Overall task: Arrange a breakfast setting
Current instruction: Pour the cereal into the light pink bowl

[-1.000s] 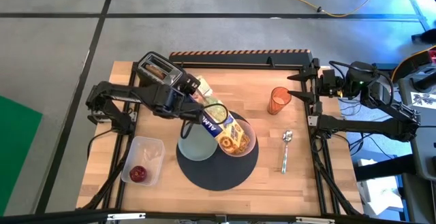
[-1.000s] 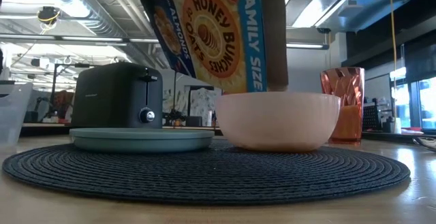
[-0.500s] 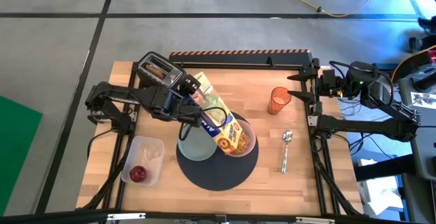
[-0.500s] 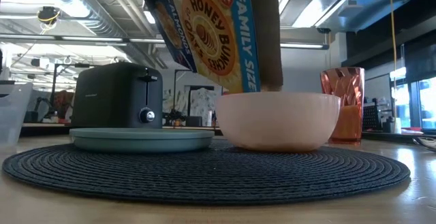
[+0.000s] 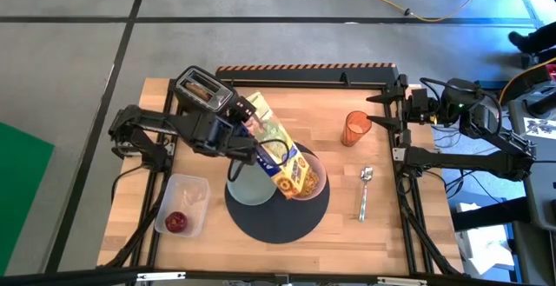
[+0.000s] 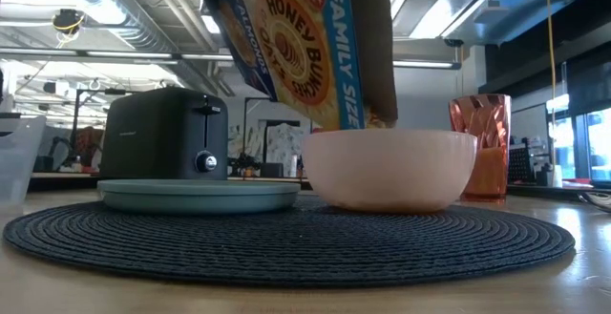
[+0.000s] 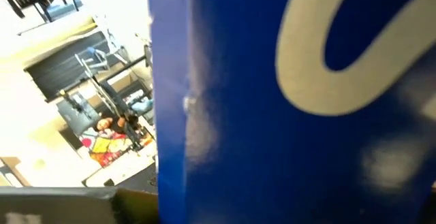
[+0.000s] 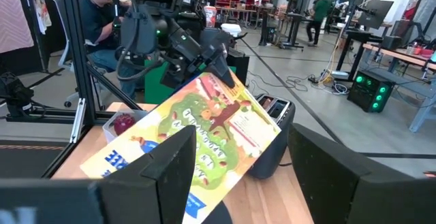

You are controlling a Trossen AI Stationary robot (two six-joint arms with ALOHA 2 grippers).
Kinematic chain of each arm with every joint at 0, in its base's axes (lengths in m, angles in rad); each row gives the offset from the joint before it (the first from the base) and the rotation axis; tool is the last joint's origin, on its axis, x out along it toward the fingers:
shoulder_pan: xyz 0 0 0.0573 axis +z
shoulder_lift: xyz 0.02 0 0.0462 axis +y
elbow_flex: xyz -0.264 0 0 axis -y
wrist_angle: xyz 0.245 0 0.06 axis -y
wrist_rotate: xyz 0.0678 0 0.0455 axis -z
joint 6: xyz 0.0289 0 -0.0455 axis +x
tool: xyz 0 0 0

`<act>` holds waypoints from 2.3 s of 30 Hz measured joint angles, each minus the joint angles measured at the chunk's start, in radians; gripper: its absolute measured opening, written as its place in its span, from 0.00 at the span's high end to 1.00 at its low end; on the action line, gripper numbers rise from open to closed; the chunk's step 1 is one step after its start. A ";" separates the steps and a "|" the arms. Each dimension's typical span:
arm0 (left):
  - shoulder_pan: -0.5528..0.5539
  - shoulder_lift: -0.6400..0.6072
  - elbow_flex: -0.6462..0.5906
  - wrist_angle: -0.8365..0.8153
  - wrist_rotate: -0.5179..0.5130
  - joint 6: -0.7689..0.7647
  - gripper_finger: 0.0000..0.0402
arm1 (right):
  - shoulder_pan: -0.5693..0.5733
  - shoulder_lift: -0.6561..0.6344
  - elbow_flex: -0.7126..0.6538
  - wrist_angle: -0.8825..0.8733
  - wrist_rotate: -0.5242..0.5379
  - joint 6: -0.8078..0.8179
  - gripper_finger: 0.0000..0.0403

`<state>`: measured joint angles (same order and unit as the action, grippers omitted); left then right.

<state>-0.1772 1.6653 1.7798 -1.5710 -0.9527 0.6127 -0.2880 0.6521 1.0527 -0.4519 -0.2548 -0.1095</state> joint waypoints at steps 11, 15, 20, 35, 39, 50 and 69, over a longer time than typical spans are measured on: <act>0.023 0.000 0.000 0.001 0.013 -0.006 0.53 | 0.000 0.000 0.000 0.000 0.000 0.000 0.45; 0.037 0.000 0.000 0.000 0.022 -0.029 0.53 | 0.000 0.000 0.000 0.000 0.000 0.000 0.45; 0.064 0.001 0.000 0.000 0.092 -0.061 0.53 | 0.000 0.000 0.000 -0.008 0.000 0.000 0.45; 0.075 0.001 0.000 0.000 0.175 -0.027 0.53 | 0.000 0.044 -0.005 -0.018 -0.061 0.033 0.45; 0.075 0.001 0.000 0.000 0.184 -0.030 0.53 | 0.001 0.087 -0.083 0.030 -0.077 0.054 0.45; 0.095 0.001 0.000 0.000 0.230 -0.060 0.53 | 0.156 0.097 -0.496 0.450 0.064 0.154 0.45; 0.146 0.001 0.000 0.000 0.305 -0.089 0.53 | 0.610 0.437 -0.598 0.889 0.705 0.051 0.45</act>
<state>-0.0307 1.6661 1.7798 -1.5711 -0.6473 0.5236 0.3217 1.0890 0.4545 0.4373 0.4504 -0.0589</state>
